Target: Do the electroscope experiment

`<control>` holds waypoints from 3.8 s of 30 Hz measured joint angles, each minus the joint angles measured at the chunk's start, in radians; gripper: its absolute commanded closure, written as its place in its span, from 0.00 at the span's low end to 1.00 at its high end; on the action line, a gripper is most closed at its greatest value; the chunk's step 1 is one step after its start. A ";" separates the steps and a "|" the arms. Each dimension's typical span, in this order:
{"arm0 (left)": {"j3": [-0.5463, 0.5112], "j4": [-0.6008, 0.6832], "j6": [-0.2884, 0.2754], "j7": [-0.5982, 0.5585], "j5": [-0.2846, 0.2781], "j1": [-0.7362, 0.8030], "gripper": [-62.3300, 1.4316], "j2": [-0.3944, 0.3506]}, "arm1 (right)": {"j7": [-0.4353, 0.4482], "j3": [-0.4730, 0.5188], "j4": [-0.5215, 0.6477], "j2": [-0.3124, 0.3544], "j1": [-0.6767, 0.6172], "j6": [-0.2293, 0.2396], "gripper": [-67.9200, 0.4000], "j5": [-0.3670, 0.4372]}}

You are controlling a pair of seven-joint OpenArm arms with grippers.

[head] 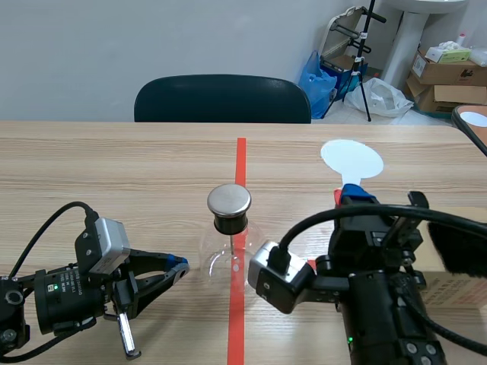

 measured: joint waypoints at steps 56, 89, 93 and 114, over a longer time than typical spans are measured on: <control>-0.590 0.986 -0.235 0.161 -0.161 0.821 0.00 -0.369 | 0.647 0.497 -0.151 -0.056 -0.213 -0.116 0.98 0.238; -0.590 0.996 -0.239 0.187 -0.256 0.826 0.00 -0.349 | 0.700 0.496 -0.179 -0.086 -0.236 -0.119 0.98 0.238; -0.590 0.996 -0.239 0.194 -0.256 0.826 0.00 -0.349 | 0.683 0.496 -0.179 -0.086 -0.235 -0.119 0.98 0.237; -0.590 0.996 -0.239 0.194 -0.263 0.826 0.00 -0.349 | 0.674 0.496 -0.179 -0.086 -0.236 -0.118 0.00 0.230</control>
